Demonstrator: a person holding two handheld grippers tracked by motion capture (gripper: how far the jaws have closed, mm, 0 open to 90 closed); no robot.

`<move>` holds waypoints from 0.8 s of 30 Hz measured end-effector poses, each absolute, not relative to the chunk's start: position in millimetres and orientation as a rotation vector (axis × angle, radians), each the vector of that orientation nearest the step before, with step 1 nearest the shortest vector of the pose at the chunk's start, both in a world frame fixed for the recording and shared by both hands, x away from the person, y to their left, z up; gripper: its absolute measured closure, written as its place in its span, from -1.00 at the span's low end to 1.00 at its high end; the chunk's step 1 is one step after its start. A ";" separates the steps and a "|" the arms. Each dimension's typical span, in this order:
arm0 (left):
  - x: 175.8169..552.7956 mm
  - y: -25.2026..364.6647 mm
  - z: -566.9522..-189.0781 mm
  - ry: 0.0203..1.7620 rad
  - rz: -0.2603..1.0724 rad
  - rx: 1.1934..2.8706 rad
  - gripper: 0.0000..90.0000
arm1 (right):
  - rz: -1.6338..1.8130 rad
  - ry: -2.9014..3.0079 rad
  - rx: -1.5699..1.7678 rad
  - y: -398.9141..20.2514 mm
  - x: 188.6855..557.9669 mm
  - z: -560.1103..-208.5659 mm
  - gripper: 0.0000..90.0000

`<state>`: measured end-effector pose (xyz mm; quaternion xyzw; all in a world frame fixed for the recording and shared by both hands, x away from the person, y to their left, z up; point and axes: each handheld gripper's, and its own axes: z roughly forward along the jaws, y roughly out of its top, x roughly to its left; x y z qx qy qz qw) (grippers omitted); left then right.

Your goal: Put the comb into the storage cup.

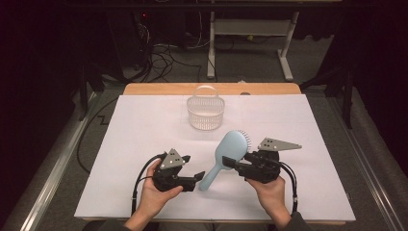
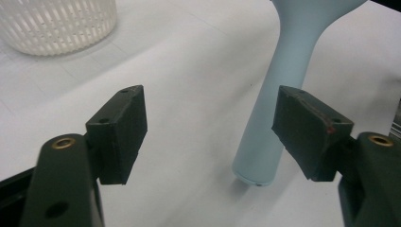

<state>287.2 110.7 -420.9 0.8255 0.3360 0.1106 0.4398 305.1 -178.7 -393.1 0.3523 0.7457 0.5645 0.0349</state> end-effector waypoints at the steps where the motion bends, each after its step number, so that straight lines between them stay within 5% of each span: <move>1: 287.4 112.0 -420.8 0.836 0.286 2.047 -0.47 | 1.733 2.294 1.091 -179.6 305.4 -393.1 0.26; 24: 288.2 158.9 -418.8 0.911 0.434 1.958 -0.53 | 1.697 2.240 1.158 -209.1 306.4 -382.6 0.25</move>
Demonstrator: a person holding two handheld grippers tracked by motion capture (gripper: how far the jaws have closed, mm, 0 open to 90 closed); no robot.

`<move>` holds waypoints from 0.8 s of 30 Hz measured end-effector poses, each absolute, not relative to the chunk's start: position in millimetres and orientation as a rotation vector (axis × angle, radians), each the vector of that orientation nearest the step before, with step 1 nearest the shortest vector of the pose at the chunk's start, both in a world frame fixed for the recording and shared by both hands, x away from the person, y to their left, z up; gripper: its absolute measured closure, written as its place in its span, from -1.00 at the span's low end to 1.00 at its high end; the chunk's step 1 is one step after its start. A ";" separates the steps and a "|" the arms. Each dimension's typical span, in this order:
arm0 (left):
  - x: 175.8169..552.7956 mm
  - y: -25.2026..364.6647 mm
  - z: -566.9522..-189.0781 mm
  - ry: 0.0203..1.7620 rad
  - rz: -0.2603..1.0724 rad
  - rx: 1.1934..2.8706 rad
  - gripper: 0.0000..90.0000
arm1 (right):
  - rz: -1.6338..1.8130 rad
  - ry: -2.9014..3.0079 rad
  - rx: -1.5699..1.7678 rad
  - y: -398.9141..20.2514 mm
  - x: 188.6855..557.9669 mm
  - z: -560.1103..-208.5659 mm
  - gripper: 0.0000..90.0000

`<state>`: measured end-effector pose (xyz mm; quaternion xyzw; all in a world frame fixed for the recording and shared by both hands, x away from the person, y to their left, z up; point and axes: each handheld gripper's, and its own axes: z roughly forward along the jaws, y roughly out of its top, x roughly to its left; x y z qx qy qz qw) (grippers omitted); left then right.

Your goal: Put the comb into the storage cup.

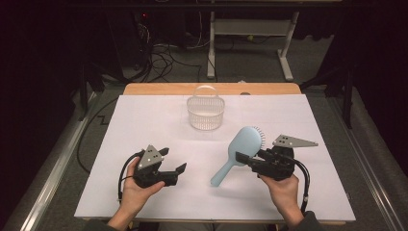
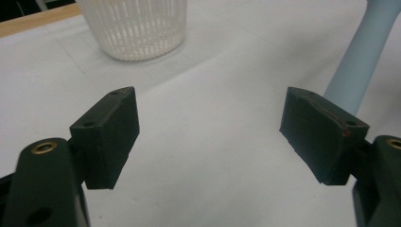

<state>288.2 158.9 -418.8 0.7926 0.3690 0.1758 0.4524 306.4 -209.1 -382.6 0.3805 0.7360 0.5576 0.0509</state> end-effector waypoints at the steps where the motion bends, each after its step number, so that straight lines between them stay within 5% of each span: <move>1: 288.2 161.4 -419.0 0.918 0.433 1.951 -0.52 | 1.693 2.238 1.161 -210.2 306.1 -381.9 0.25; 24: 280.0 208.1 -428.1 0.989 0.559 1.824 -0.52 | 1.663 2.192 1.195 -229.7 304.6 -367.3 0.24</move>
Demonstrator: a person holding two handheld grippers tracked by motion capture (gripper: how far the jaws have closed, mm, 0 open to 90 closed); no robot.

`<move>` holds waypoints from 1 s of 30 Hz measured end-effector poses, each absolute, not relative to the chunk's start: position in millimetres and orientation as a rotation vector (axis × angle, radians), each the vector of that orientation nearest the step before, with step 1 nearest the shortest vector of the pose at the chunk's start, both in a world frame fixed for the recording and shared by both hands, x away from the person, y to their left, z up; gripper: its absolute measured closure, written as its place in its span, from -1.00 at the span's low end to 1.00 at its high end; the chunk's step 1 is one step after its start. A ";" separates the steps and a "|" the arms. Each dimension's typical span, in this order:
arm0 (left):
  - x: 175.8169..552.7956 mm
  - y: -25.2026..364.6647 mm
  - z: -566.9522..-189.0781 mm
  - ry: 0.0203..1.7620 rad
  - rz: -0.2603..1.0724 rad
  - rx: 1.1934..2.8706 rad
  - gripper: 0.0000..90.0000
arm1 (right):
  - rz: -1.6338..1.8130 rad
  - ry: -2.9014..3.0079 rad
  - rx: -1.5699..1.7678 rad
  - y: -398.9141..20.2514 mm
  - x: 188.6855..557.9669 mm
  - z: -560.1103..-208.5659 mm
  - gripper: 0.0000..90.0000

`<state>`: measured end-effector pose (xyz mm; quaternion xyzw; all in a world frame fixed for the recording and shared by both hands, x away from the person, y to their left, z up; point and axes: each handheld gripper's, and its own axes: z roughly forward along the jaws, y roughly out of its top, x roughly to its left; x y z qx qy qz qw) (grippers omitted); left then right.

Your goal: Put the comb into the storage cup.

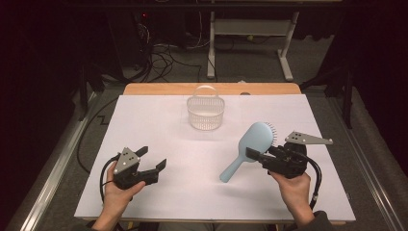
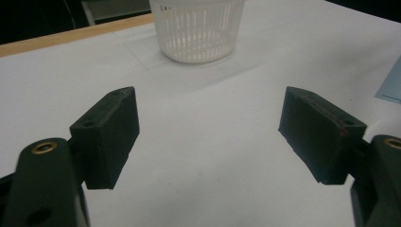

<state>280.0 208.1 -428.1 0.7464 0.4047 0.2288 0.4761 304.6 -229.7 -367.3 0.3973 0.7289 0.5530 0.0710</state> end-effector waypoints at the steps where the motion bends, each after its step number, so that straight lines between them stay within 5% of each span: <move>1: 279.5 210.5 -428.5 0.992 0.567 1.819 -0.52 | 1.663 2.193 1.194 -229.8 305.1 -367.4 0.24; 30: 278.7 253.9 -454.3 1.092 0.687 1.660 -0.53 | 1.622 2.173 1.259 -233.0 323.0 -350.4 0.25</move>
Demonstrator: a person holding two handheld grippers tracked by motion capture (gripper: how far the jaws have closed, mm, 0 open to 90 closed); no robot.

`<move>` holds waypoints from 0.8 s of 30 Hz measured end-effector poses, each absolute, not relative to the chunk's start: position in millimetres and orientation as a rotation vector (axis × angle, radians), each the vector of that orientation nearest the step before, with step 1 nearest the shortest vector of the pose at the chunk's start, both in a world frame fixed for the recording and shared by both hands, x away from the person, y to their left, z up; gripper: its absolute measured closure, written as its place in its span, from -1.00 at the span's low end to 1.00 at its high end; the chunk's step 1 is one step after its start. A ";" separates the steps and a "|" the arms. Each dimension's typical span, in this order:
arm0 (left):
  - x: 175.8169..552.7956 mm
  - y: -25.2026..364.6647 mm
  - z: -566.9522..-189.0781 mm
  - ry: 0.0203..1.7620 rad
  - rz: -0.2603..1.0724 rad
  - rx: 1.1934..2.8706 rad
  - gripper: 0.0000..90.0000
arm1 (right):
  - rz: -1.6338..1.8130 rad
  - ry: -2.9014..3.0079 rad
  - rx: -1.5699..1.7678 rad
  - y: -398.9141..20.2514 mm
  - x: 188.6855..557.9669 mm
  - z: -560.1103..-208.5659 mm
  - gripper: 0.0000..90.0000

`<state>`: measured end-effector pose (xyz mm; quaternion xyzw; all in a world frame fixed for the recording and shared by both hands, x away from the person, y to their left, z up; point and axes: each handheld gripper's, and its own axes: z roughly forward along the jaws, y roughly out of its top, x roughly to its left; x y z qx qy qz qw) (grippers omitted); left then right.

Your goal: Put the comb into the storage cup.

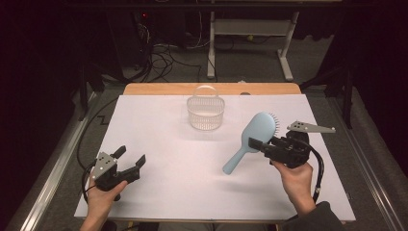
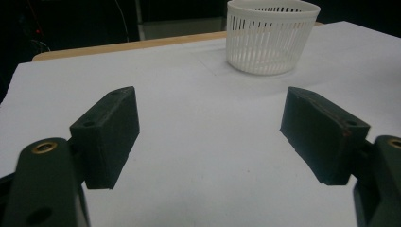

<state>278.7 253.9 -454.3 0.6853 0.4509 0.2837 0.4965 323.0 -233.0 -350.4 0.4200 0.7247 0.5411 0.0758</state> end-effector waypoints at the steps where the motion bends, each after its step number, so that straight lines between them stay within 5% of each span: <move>1: 278.7 253.4 -455.0 1.090 0.690 1.664 -0.53 | 1.618 2.174 1.263 -232.7 324.3 -349.1 0.25; 24: 277.2 251.0 -461.1 1.096 0.694 1.654 -0.50 | 1.600 2.153 1.265 -234.3 353.3 -327.9 0.25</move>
